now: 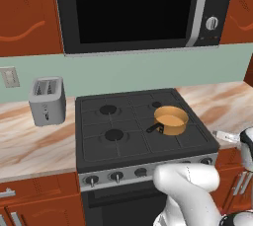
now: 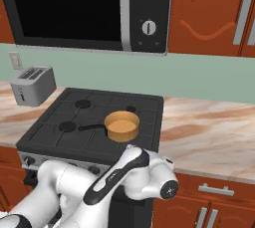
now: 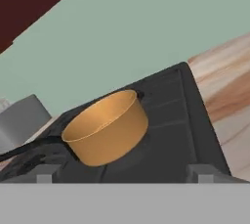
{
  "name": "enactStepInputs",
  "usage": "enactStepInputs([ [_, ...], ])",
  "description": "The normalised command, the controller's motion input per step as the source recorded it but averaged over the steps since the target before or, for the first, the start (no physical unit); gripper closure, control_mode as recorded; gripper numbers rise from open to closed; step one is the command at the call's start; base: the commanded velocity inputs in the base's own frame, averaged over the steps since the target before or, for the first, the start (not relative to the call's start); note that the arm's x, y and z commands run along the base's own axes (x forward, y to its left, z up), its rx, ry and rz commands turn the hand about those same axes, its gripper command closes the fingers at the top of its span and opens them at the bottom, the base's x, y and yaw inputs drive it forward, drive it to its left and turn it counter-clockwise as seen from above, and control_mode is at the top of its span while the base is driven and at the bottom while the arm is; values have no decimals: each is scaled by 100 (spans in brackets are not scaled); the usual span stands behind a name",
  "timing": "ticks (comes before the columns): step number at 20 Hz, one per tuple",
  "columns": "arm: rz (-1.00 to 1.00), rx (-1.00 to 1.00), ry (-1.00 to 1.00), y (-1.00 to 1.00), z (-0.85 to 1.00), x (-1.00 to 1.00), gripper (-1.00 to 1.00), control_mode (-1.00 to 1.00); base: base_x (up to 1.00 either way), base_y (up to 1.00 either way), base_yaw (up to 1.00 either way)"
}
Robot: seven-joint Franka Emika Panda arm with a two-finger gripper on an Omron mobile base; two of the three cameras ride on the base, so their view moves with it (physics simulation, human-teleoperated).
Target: Turn on the front right burner of the stove.
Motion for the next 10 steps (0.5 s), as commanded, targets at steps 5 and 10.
enactStepInputs([
  [5, 0, 6, -7, -67, -100, -6, -100, -100, 0, 0, 0],
  [10, 0, -28, -35, -15, -100, -21, -100, -100, 0, 0, 0],
])
